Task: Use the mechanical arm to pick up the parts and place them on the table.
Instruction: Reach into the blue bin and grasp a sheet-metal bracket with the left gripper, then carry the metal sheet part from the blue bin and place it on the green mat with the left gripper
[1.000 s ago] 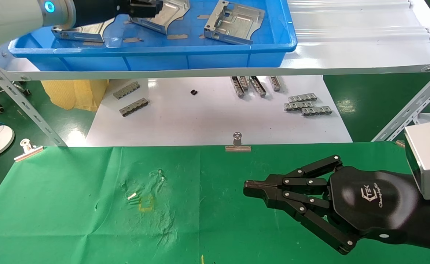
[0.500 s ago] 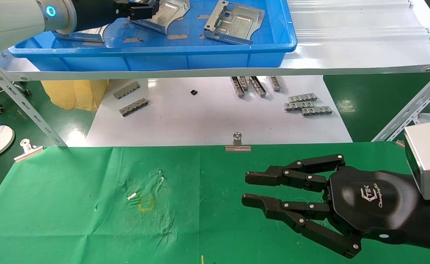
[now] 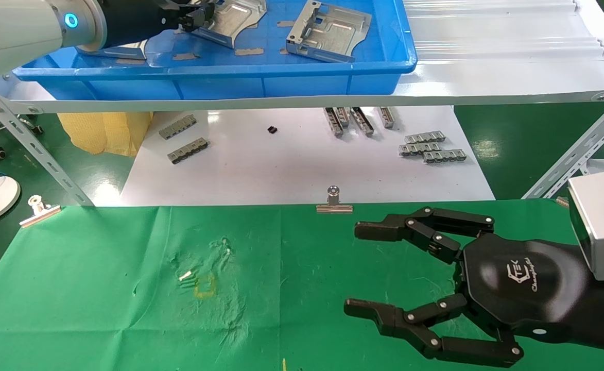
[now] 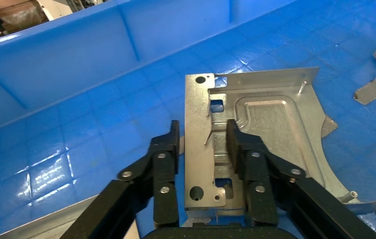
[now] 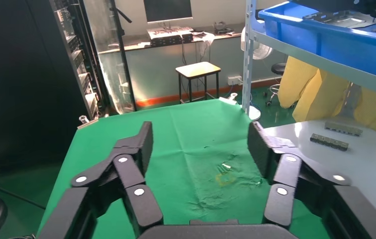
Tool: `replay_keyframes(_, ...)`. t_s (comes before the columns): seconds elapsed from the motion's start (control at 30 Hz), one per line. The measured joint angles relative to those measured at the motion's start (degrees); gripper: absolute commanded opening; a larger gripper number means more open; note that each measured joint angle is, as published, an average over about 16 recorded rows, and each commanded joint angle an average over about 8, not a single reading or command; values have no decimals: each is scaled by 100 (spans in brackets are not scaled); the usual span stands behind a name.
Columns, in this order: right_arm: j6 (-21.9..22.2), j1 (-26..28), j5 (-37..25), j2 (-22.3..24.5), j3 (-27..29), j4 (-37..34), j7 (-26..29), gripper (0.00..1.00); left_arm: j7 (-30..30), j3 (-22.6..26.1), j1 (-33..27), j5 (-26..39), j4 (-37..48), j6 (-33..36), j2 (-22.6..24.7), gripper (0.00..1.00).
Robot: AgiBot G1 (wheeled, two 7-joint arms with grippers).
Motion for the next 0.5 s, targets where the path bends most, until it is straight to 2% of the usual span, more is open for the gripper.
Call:
replay_keyframes(0.3, 0, 0, 0, 0, 0, 0, 0, 100, 104, -65, -49, -103, -125, 123, -34, 0)
replay_keyframes(0.5, 0, 0, 0, 0, 0, 0, 0, 100, 323, -175, -160, -279, -293, 613, -153, 0)
